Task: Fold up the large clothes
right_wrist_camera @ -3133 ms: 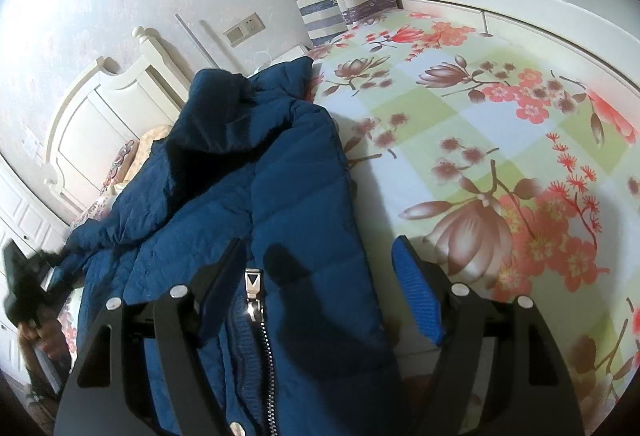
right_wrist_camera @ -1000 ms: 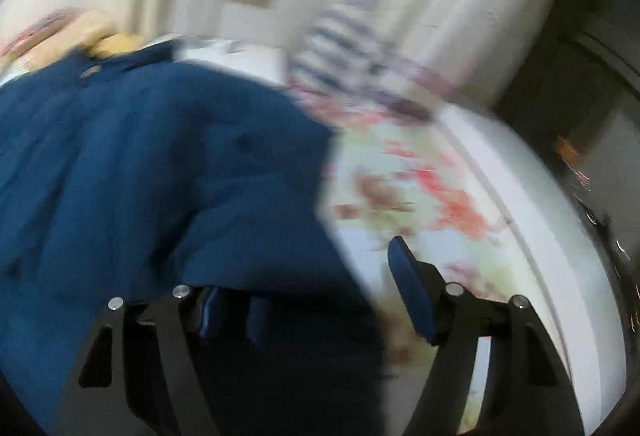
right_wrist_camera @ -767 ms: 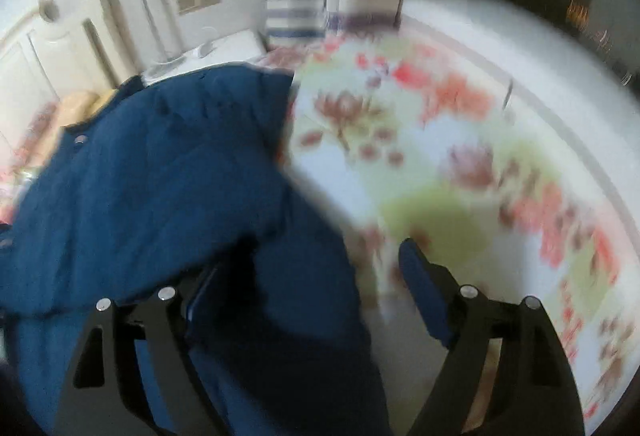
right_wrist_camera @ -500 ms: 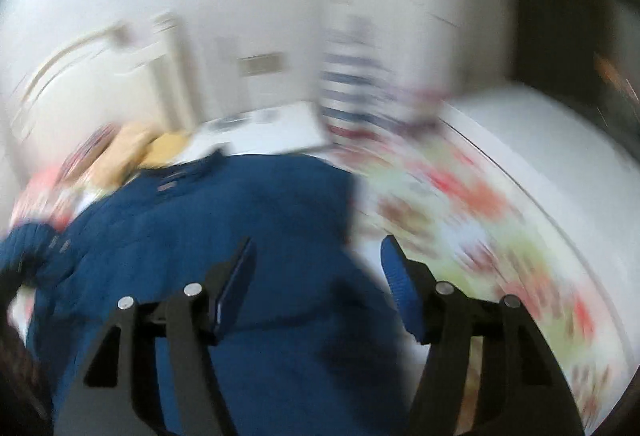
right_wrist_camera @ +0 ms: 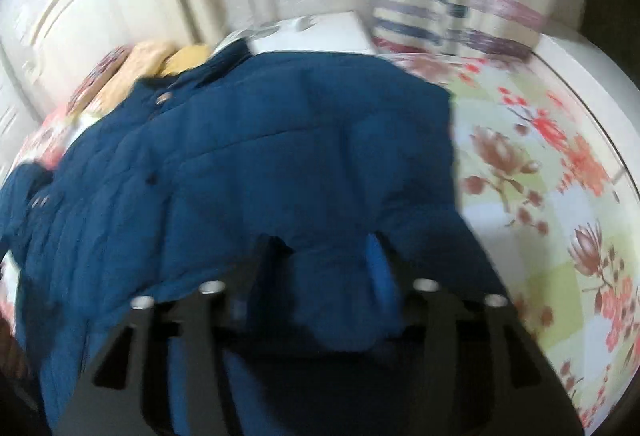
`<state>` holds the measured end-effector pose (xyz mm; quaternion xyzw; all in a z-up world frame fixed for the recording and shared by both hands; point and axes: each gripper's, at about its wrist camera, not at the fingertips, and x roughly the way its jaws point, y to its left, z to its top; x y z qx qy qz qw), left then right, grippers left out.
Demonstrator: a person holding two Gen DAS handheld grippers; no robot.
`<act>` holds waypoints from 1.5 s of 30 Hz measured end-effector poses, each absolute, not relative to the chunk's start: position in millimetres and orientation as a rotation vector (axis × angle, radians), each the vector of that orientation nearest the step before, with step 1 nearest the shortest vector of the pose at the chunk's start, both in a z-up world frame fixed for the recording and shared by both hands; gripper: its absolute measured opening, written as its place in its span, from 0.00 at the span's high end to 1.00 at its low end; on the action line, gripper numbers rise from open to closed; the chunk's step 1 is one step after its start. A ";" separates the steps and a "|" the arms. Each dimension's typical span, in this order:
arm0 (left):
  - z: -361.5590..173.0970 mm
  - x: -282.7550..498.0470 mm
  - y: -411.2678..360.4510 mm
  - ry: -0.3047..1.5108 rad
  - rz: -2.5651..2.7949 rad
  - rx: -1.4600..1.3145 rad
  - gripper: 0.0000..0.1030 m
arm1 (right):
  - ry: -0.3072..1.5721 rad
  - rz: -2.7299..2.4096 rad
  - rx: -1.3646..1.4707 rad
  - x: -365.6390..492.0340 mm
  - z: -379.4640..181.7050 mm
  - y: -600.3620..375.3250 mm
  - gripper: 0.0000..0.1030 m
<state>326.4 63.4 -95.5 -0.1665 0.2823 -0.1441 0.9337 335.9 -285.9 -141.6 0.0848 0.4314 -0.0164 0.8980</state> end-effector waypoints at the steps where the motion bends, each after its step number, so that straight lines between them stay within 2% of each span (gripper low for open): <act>1: -96.9 326.9 54.3 0.587 -0.302 -0.295 0.04 | 0.855 -0.019 0.172 336.9 -129.6 -281.9 0.44; 4: -106.6 338.2 37.0 0.669 -0.313 -0.233 0.04 | 0.758 -0.041 0.112 353.8 -97.7 -270.3 0.44; 6: -116.0 347.2 36.6 0.733 -0.298 -0.239 0.04 | 0.754 -0.074 0.033 380.1 -96.6 -262.0 0.44; 8: -121.8 350.7 43.9 0.760 -0.304 -0.276 0.04 | 0.926 -0.126 0.003 419.6 -134.5 -267.7 0.44; 9: -122.4 349.8 47.0 0.756 -0.312 -0.294 0.04 | 0.998 -0.117 0.036 430.0 -151.8 -274.1 0.43; 12: -124.9 347.0 47.7 0.755 -0.315 -0.298 0.04 | 0.998 -0.123 0.061 432.3 -149.6 -277.6 0.42; 16: -126.4 348.5 43.7 0.767 -0.300 -0.274 0.04 | 0.852 -0.121 0.128 431.6 -119.5 -279.5 0.42; 20: -125.3 349.7 43.9 0.767 -0.305 -0.279 0.04 | 1.009 -0.133 0.099 473.0 -150.4 -281.7 0.37; 22: -125.3 350.4 46.5 0.765 -0.310 -0.295 0.04 | 1.054 -0.166 0.138 481.5 -140.6 -284.0 0.38; 25: -125.7 349.9 46.9 0.763 -0.310 -0.301 0.04 | 0.935 -0.136 0.197 479.0 -120.1 -277.5 0.38; 27: -125.7 350.8 44.8 0.769 -0.303 -0.287 0.04 | 1.051 -0.149 0.105 492.9 -148.2 -263.1 0.36; 29: -125.2 350.6 44.3 0.767 -0.303 -0.286 0.04 | 1.026 -0.163 0.018 494.7 -154.0 -253.1 0.33; 31: -125.7 350.2 46.6 0.765 -0.309 -0.300 0.04 | 1.051 -0.183 0.096 494.0 -147.5 -259.2 0.33; 33: -126.0 349.9 48.5 0.760 -0.315 -0.313 0.04 | 0.982 -0.208 0.130 474.7 -127.6 -251.8 0.34; 36: -126.5 350.3 47.3 0.763 -0.309 -0.305 0.04 | 0.873 -0.060 0.068 437.5 -111.2 -205.3 0.20; 39: -126.3 350.4 46.5 0.763 -0.306 -0.300 0.04 | 0.993 0.047 -0.061 435.8 -153.0 -163.6 0.17; 40: -126.3 350.5 47.3 0.762 -0.308 -0.305 0.04 | 0.970 0.037 -0.062 434.8 -159.1 -162.9 0.11; 42: -125.7 350.1 50.3 0.755 -0.318 -0.326 0.04 | 0.994 0.022 -0.010 439.5 -155.2 -170.2 0.12; 43: -125.6 348.9 52.0 0.751 -0.322 -0.336 0.04 | 0.996 -0.009 -0.006 439.8 -148.5 -169.1 0.19; 45: -122.1 345.5 59.5 0.725 -0.342 -0.381 0.04 | 0.916 0.007 -0.035 434.3 -127.3 -151.3 0.23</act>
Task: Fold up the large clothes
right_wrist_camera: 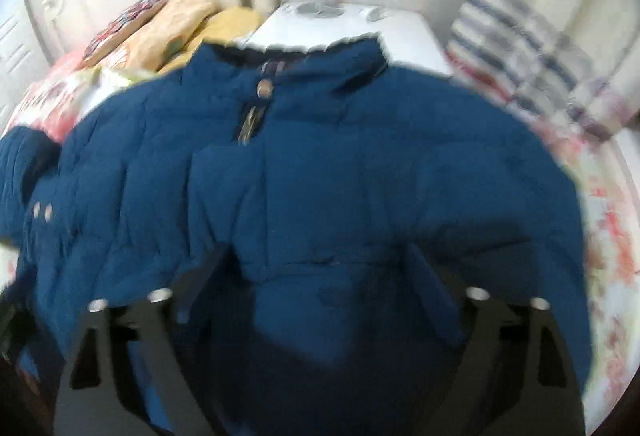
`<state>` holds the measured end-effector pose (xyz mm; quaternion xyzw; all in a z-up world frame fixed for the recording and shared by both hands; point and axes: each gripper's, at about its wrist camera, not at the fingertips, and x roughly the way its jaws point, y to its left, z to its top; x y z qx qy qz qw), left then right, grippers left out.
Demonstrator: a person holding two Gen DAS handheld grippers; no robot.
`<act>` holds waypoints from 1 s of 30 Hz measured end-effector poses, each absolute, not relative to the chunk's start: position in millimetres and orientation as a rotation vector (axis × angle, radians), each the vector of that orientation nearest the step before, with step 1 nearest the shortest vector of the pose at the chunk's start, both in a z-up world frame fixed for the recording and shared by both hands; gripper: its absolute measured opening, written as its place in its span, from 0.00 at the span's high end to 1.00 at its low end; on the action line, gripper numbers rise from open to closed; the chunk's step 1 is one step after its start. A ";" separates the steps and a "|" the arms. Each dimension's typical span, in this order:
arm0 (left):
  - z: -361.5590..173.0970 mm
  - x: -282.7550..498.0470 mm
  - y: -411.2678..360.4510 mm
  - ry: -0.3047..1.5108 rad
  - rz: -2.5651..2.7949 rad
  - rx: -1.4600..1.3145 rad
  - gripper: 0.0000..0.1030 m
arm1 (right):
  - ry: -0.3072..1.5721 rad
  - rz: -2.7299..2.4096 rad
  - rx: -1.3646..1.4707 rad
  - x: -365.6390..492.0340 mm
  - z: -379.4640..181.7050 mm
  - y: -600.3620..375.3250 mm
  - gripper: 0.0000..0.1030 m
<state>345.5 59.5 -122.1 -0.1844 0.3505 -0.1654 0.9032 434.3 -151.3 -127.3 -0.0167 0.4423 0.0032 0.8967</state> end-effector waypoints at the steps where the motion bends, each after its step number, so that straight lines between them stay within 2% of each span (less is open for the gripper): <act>1: -120.3 344.5 63.2 0.708 -0.350 -0.407 0.04 | 0.871 0.063 -0.038 432.5 -118.0 -137.4 0.23; 4: -118.2 341.2 81.6 0.659 -0.371 -0.521 0.04 | 0.911 0.280 -0.021 446.1 -124.9 -93.8 0.23; 6: -120.0 340.6 92.2 0.644 -0.386 -0.595 0.04 | 1.011 0.302 -0.126 460.8 -155.2 -68.1 0.17; 7: -121.3 340.6 96.6 0.640 -0.382 -0.619 0.04 | 0.977 0.280 -0.215 458.4 -161.4 -54.7 0.12; 9: -121.8 340.4 98.9 0.637 -0.374 -0.632 0.04 | 0.996 0.251 -0.228 457.2 -157.7 -48.5 0.13; 11: -121.3 340.0 96.3 0.640 -0.368 -0.620 0.04 | 0.995 0.252 -0.168 445.6 -141.3 -60.5 0.20; 14: -117.6 339.4 84.7 0.648 -0.345 -0.532 0.04 | 0.888 0.157 -0.148 396.2 -116.7 -96.7 0.14; 16: -115.4 339.2 73.6 0.657 -0.341 -0.458 0.04 | 0.872 0.089 -0.142 367.0 -113.4 -122.8 0.14; 22: -125.2 351.1 37.5 0.783 -0.256 -0.217 0.04 | 0.948 0.029 -0.040 332.4 -162.2 -201.2 0.08; 27: -126.5 351.1 36.3 0.787 -0.252 -0.212 0.04 | 0.886 -0.029 -0.024 310.7 -139.8 -207.4 0.07; 30: -127.6 349.5 38.7 0.781 -0.256 -0.223 0.04 | 0.920 -0.095 0.032 314.3 -158.9 -224.0 0.02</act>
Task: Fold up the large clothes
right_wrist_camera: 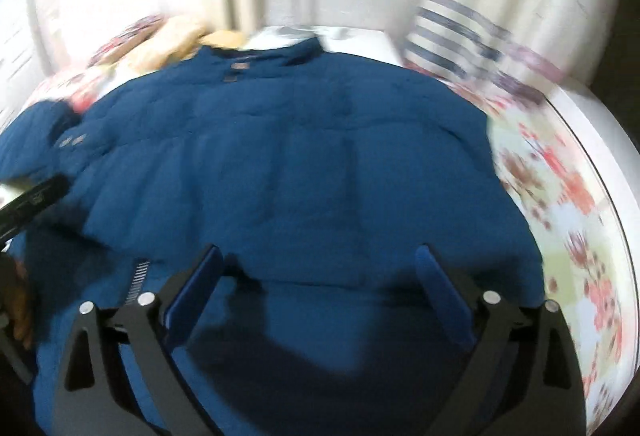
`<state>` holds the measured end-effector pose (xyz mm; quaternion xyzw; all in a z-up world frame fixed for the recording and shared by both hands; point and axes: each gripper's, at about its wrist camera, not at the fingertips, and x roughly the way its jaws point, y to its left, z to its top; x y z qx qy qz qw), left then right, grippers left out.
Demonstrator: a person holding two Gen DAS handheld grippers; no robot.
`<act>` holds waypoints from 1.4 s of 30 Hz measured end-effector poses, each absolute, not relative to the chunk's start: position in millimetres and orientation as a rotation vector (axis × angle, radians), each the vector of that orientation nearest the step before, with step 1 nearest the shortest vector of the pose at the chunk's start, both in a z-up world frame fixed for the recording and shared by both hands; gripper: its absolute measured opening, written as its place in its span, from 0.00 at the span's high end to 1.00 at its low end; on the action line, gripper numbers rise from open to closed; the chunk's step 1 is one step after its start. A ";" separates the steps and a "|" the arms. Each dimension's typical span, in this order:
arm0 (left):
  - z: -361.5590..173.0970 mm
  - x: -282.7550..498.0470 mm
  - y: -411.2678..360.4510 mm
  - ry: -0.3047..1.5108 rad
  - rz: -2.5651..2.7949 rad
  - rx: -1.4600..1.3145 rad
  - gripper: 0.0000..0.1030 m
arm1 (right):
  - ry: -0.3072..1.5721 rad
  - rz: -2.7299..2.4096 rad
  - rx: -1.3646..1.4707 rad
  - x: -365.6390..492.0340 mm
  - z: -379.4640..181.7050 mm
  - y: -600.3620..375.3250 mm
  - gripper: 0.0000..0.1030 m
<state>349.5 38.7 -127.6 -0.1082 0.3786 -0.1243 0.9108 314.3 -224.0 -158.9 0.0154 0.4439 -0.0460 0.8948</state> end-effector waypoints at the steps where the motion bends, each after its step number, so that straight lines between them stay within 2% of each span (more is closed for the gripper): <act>1: -125.9 347.3 41.6 0.766 -0.266 -0.244 0.04 | 0.908 -0.083 0.035 315.3 -166.3 -225.7 0.02; 3: -119.0 341.0 64.2 0.728 -0.286 -0.339 0.04 | 0.908 -0.089 0.026 315.9 -164.7 -225.7 0.02; 6: -105.4 314.9 145.4 0.570 -0.146 -0.662 0.04 | 0.900 -0.092 0.023 316.4 -166.4 -225.6 0.02; 9: -117.7 285.2 239.7 0.450 0.004 -1.010 0.04 | 0.901 -0.087 0.031 316.9 -167.8 -226.9 0.02; 11: -126.4 271.7 290.2 0.397 0.059 -1.120 0.04 | 0.899 -0.087 0.031 316.5 -167.3 -227.7 0.02; 12: -127.1 263.8 314.4 0.351 0.065 -1.159 0.09 | 0.900 -0.086 0.033 316.8 -166.6 -227.3 0.02; 17: -111.8 252.6 387.3 0.268 0.262 -1.096 0.09 | 0.899 -0.085 0.036 315.9 -167.0 -227.9 0.02; 18: -114.0 258.7 401.5 0.273 0.273 -1.103 0.12 | 0.899 -0.085 0.035 316.5 -166.5 -226.0 0.02; 20: -114.5 274.0 417.9 0.295 0.274 -1.082 0.24 | 0.900 -0.086 0.034 317.4 -166.3 -225.0 0.02; 22: -118.8 294.7 431.0 0.370 0.274 -1.052 0.72 | 0.899 -0.085 0.034 316.9 -166.2 -225.8 0.02; 23: -121.5 299.4 434.4 0.394 0.275 -1.055 0.84 | 0.898 -0.084 0.035 316.8 -166.3 -226.3 0.02; 25: -109.2 298.9 420.7 0.365 0.277 -1.021 0.95 | 0.895 -0.084 0.038 315.0 -165.7 -224.5 0.02; 28: -61.9 293.1 360.5 0.270 0.204 -0.830 0.96 | 0.882 -0.081 0.054 313.6 -162.9 -223.2 0.02; 30: -21.4 291.5 288.0 0.217 0.087 -0.642 0.96 | 0.864 -0.077 0.079 311.6 -161.1 -225.4 0.02; 34: 13.1 307.5 138.1 0.272 -0.190 -0.302 0.95 | 0.762 -0.088 0.198 297.9 -150.6 -243.5 0.05; 38: -29.8 329.6 -0.7 0.468 -0.384 -0.048 0.95 | 0.596 -0.144 0.390 275.6 -136.5 -280.7 0.06; 42: -113.4 357.0 -72.7 0.775 -0.449 0.073 0.94 | 0.551 -0.180 0.535 265.9 -138.5 -312.0 0.06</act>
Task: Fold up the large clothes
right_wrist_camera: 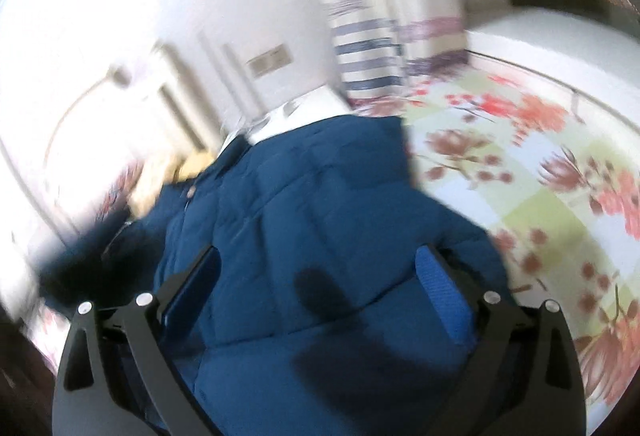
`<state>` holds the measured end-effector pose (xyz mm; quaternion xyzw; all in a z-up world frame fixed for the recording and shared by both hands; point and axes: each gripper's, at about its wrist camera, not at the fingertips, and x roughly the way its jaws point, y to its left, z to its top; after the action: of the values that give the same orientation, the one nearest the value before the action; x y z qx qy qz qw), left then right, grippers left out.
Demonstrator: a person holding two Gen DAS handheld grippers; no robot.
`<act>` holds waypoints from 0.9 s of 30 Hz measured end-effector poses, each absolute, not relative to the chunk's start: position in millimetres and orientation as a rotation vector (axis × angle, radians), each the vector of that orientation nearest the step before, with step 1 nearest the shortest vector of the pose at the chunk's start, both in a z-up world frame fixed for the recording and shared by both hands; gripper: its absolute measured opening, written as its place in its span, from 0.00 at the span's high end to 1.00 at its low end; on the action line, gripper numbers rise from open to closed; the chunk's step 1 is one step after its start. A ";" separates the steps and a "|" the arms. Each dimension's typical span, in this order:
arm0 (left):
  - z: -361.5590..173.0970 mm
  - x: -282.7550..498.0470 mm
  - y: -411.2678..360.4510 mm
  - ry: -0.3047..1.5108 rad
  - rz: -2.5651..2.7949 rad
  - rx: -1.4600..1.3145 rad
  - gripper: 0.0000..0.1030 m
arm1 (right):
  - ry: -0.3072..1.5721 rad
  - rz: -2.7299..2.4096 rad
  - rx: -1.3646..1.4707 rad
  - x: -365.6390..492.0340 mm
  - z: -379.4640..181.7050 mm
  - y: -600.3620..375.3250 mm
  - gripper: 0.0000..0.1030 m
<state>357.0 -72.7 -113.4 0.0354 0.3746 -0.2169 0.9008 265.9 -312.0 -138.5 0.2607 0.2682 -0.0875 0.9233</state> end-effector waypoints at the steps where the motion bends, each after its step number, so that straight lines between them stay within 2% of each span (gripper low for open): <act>1: -134.9 359.1 -86.1 0.822 -0.415 0.144 0.93 | 0.542 -0.184 0.555 264.2 -138.7 -315.6 0.06; 3: -138.7 354.4 -92.8 0.813 -0.393 0.216 0.92 | 0.540 -0.179 0.559 263.3 -138.1 -318.0 0.06; 8: -129.1 349.0 -80.5 0.830 -0.471 0.195 0.90 | 0.547 -0.163 0.520 265.9 -136.3 -312.9 0.06; 14: -77.0 307.0 -72.4 0.658 -0.498 0.175 0.89 | 0.559 -0.161 0.516 268.4 -137.7 -310.4 0.06; 15: -73.6 305.3 -70.7 0.657 -0.465 0.219 0.68 | 0.562 -0.160 0.516 268.6 -137.7 -310.1 0.06; 16: -71.3 304.2 -70.7 0.656 -0.389 0.310 0.26 | 0.563 -0.161 0.514 268.5 -137.6 -309.5 0.06; 17: -71.2 299.5 -70.2 0.630 -0.326 0.382 0.04 | 0.564 -0.160 0.511 268.0 -137.2 -308.5 0.06; 19: -70.4 290.9 -63.1 0.578 -0.257 0.434 0.04 | 0.568 -0.161 0.507 268.4 -137.6 -307.8 0.06; 20: -72.3 293.1 -57.7 0.634 -0.315 0.399 0.04 | 0.571 -0.161 0.506 268.8 -138.0 -307.8 0.06; 22: -66.7 291.4 -40.3 0.606 -0.319 0.312 0.04 | 0.576 -0.162 0.502 269.6 -138.3 -307.7 0.06; 25: -55.4 291.1 7.2 0.578 -0.215 0.075 0.04 | 0.578 -0.163 0.497 269.4 -138.5 -306.6 0.06; 27: -61.4 295.2 39.0 0.629 -0.162 -0.070 0.04 | 0.581 -0.163 0.493 269.9 -138.6 -305.8 0.06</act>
<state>295.2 39.0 -61.4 -0.0343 0.3091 -0.0794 0.9471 269.9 -305.8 -138.6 0.2404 0.2832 -0.0793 0.9250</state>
